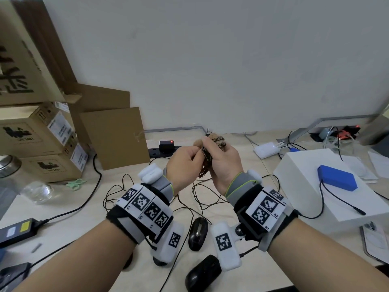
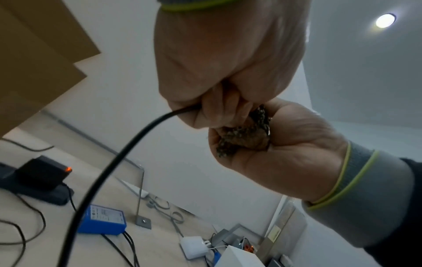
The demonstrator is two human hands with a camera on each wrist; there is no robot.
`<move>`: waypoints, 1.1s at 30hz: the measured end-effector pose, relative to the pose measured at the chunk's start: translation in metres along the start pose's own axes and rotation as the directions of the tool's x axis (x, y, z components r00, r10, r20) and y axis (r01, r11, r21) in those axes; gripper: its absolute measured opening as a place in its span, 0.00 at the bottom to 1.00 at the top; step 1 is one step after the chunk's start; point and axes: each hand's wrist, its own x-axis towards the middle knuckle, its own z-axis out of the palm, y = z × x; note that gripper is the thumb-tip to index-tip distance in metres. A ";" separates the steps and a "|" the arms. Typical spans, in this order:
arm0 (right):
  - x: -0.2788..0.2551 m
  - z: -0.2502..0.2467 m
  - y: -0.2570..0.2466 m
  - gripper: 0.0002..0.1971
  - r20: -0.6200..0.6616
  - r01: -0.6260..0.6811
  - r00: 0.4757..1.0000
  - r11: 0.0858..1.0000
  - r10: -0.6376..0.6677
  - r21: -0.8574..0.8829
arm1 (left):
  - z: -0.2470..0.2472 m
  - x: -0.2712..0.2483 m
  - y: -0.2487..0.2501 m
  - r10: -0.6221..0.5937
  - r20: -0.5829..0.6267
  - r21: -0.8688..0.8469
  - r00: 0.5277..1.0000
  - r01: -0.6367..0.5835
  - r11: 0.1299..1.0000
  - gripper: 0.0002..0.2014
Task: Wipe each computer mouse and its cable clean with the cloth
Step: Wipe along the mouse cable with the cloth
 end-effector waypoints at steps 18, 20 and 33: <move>0.018 0.000 -0.007 0.14 -0.132 -0.003 0.991 1.000 0.000 -0.020 | -0.005 -0.006 -0.001 0.018 0.069 -0.120 0.997 -0.009 0.993 0.21; 0.019 0.001 -0.006 0.14 -0.152 -0.007 0.988 1.000 0.002 -0.031 | -0.007 -0.006 -0.001 0.005 0.070 -0.109 0.998 0.003 0.994 0.21; 0.043 -0.027 -0.004 0.24 -0.164 -0.148 0.968 0.962 0.188 0.229 | -0.021 0.001 -0.012 -0.012 -0.088 0.114 0.996 0.022 0.993 0.14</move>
